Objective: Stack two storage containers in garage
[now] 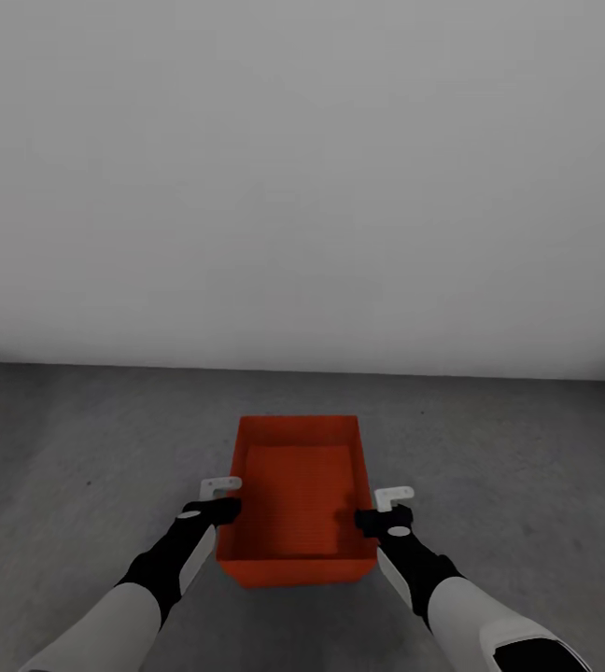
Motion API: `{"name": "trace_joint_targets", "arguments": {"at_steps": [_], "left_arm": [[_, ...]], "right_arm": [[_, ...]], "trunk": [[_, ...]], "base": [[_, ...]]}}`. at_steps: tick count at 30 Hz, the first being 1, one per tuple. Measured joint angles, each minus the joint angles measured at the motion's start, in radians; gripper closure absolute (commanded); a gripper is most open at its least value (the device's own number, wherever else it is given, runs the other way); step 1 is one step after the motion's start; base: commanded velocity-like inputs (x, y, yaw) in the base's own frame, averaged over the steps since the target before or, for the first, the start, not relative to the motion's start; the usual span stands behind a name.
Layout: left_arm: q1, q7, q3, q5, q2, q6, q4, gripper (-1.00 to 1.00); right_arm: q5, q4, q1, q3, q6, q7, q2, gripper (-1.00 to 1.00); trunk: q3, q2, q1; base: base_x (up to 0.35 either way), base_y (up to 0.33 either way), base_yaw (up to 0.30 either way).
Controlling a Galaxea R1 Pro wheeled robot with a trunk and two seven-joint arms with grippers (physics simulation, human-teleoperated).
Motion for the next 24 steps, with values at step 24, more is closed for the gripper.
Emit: {"name": "trace_joint_targets", "arguments": {"at_steps": [24], "left_arm": [[0.001,0.001,0.0,-0.001,0.001,-0.001,0.002,-1.0]], "right_arm": [[0.0,0.0,0.0,0.001,0.001,0.002,-0.008,-1.0]], "trunk": [[0.0,0.0,0.0]], "base": [[0.0,0.0,0.0]]}}
